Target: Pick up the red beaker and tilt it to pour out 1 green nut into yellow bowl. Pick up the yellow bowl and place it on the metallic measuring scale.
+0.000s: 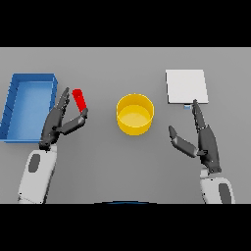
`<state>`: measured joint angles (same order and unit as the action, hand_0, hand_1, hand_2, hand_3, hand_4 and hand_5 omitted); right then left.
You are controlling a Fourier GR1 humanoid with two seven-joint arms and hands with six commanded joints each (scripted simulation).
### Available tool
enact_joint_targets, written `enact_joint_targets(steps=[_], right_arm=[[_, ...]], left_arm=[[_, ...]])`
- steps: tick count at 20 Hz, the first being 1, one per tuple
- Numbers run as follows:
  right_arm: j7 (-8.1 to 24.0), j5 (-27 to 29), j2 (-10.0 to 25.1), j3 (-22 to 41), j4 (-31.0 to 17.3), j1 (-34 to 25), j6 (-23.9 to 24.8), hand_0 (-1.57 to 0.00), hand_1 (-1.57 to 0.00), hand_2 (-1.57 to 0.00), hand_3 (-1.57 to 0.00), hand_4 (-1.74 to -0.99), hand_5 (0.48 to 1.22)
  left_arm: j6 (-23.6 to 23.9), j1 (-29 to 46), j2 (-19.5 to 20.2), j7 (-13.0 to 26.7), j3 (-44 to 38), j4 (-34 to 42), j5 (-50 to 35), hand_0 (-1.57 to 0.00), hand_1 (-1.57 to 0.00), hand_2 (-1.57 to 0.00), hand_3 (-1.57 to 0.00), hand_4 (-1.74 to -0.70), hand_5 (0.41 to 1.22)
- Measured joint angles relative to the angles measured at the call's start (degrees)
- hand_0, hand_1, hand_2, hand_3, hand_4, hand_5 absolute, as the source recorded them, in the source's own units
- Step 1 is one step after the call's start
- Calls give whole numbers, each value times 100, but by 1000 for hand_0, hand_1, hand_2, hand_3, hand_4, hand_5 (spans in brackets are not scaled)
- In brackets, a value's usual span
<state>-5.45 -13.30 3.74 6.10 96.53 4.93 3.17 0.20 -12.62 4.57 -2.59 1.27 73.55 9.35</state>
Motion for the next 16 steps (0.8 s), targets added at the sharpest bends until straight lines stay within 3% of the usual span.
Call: enact_joint_targets(steps=[5, 9, 10, 13, 16], right_arm=[[59, -1, 25, -30, -101, -59, -7, 1, 1, 1, 1, -1267, 640], [-188, 6, 48, -9, 1, 119, -39, 1, 1, 1, 1, -1267, 644], [-38, 56, 82, -56, 19, 62, -56, 1, 1, 1, 1, -1269, 643], [22, 62, 42, -42, 20, 99, -51, 1, 1, 1, 1, -1265, 638], [38, 64, 29, -48, 86, 89, -19, 1, 1, 1, 1, -1264, 640]], left_arm=[[20, -589, -41, -203, -123, -783, 22, 1, 1, 1, 1, -1292, 688], [77, -954, -56, -276, -169, -1266, 102, 1, 1, 1, 1, -1293, 686], [78, -1021, -43, -274, -199, -1310, 86, 1, 1, 1, 1, -1290, 684], [72, -1207, -78, -173, -235, -1457, 56, 1, 1, 1, 1, -1289, 683], [3, -1340, -62, -456, -328, -1715, -17, 1, 1, 1, 1, -1320, 692]])
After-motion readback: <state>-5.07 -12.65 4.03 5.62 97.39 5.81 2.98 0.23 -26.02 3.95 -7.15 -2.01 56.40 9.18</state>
